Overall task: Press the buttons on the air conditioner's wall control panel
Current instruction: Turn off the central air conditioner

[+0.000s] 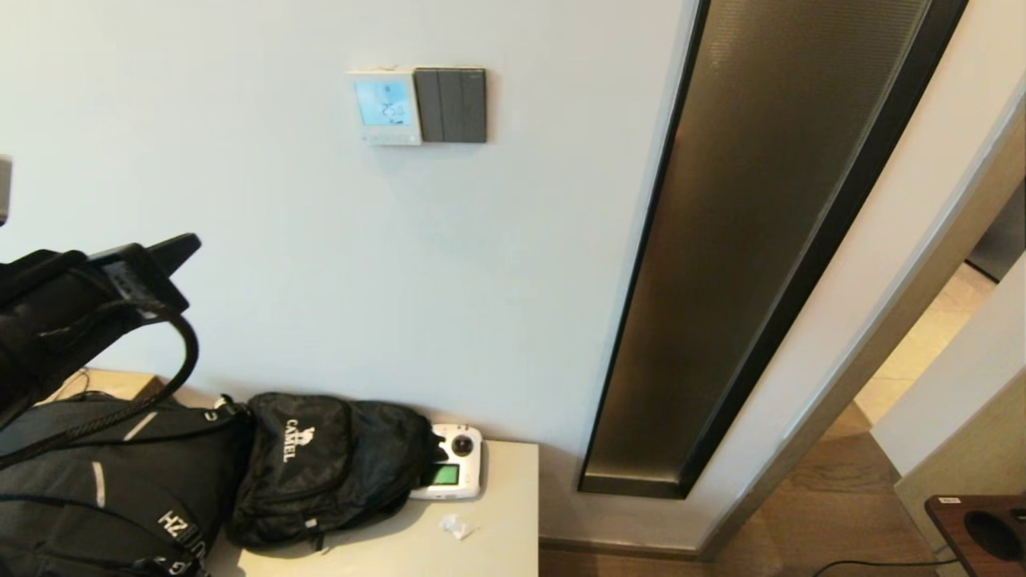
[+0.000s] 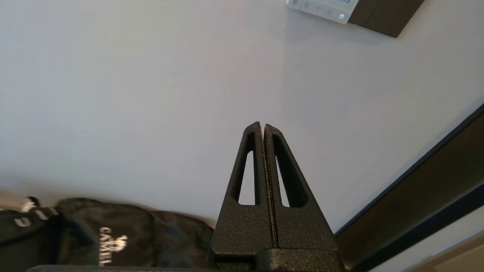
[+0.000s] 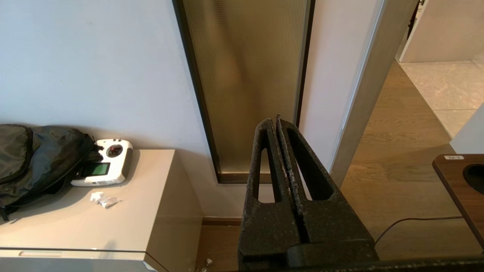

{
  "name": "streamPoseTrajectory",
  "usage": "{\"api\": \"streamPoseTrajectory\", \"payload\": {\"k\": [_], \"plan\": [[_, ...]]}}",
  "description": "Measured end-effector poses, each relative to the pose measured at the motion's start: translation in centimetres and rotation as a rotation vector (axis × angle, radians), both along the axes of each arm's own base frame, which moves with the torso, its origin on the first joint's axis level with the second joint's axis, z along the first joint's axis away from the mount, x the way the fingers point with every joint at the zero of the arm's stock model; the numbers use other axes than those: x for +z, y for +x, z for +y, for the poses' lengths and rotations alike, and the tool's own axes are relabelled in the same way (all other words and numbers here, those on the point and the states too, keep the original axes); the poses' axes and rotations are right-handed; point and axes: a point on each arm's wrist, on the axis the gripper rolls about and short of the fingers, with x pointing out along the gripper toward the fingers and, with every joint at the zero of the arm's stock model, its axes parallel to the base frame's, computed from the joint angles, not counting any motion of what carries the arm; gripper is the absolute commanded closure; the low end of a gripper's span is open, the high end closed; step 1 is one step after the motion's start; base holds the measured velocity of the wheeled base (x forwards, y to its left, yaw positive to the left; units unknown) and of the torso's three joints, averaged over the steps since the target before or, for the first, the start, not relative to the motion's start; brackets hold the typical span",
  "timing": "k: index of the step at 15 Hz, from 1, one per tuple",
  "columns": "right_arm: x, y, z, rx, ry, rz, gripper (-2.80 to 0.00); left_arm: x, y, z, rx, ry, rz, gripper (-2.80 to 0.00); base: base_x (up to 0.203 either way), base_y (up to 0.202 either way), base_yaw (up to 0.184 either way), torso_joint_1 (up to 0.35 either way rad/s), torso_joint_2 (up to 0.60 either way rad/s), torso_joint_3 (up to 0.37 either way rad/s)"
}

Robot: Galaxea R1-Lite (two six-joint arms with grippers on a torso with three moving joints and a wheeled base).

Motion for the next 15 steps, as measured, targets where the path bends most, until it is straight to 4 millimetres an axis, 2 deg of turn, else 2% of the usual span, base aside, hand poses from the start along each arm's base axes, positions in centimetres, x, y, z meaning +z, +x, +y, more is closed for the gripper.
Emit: {"api": "streamPoseTrajectory", "payload": {"k": [3,7,11,13,15], "plan": [[0.0,0.0,0.0,0.000,0.001,0.000,0.00,-1.4,-5.0,1.6,0.055,0.087,-0.047,0.00,0.000,0.000,0.000,0.000,0.00,0.000],[0.0,0.0,0.0,-0.001,0.002,0.000,0.00,-5.7,-10.8,2.8,0.108,0.136,0.001,0.00,0.000,0.000,0.000,0.000,0.00,0.000],[0.0,0.0,0.0,0.000,0.001,0.001,0.00,-8.8,-14.6,3.7,0.280,0.155,0.115,0.00,0.000,0.000,0.000,0.000,0.00,0.000],[0.0,0.0,0.0,0.000,0.001,0.000,0.00,-9.8,-15.8,4.1,0.374,0.179,0.142,0.00,0.000,0.000,0.000,0.000,0.00,0.000],[0.0,0.0,0.0,0.000,0.002,0.001,0.00,-10.6,-16.6,4.1,0.398,0.215,0.144,0.00,0.000,0.000,0.000,0.000,0.00,0.000]]}}
